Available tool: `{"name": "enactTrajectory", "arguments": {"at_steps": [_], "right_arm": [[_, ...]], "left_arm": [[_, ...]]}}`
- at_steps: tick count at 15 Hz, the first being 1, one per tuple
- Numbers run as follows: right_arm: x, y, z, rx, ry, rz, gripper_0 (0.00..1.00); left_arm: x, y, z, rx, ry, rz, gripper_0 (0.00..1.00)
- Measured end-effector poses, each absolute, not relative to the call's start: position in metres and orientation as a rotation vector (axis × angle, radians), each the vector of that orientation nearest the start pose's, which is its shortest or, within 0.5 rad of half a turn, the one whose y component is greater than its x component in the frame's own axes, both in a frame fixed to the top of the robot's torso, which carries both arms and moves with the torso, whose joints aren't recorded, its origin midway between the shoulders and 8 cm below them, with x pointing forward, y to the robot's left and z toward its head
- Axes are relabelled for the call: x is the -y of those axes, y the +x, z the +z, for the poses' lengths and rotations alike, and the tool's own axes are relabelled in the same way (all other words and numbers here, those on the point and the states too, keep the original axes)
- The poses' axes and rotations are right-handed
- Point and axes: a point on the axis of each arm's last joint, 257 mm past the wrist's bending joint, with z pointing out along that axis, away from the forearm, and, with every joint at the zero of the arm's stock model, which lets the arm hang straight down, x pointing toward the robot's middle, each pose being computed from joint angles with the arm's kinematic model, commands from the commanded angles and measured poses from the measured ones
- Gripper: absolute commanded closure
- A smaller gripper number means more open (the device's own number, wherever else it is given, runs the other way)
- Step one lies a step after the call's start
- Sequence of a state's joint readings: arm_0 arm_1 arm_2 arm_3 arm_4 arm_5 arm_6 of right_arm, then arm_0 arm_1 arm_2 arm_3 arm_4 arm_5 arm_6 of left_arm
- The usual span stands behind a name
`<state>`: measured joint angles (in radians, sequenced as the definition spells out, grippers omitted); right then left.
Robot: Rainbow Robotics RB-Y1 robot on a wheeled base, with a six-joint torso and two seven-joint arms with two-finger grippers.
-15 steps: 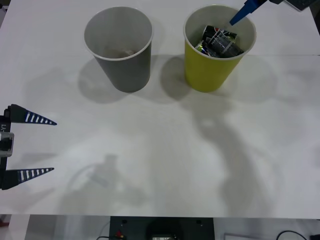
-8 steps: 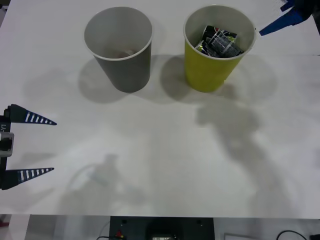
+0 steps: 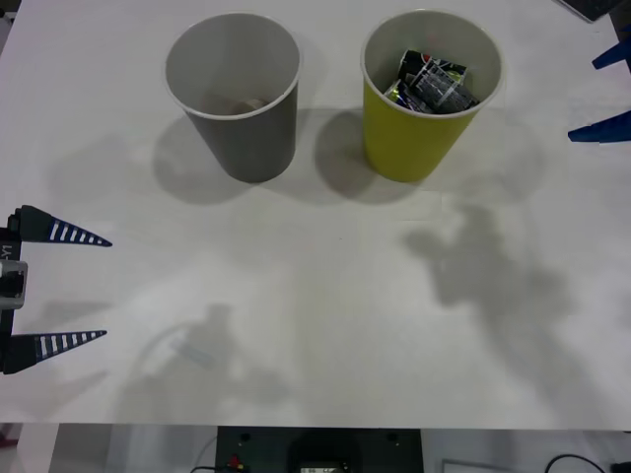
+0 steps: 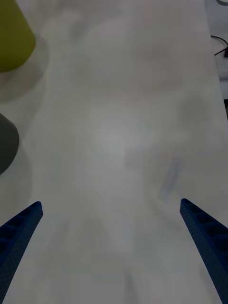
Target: Put the can into the green bin and the plastic bottle into the gray bin
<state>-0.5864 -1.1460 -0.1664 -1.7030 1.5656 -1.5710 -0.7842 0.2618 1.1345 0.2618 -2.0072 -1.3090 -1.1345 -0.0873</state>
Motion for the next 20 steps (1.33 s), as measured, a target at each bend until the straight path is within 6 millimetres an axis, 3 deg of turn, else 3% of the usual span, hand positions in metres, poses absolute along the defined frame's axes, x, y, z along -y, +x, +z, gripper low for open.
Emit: {"name": "enactTrajectory", "arguments": {"at_steps": [5, 11, 20], "right_arm": [[0.324, 0.413, -0.039, -1.873, -1.475, 0.063, 0.0], [0.342, 0.375, -0.087, -1.838, -1.583, 0.042, 0.0], [0.341, 0.349, -0.139, -1.741, -1.67, 0.069, 0.0]], "left_arm": [[-0.286, 0.341, -0.167, -1.444, 1.762, -0.118, 0.0], [-0.286, 0.341, -0.167, -1.444, 1.762, -0.118, 0.0], [-0.286, 0.341, -0.167, -1.444, 1.762, -0.118, 0.0]]}}
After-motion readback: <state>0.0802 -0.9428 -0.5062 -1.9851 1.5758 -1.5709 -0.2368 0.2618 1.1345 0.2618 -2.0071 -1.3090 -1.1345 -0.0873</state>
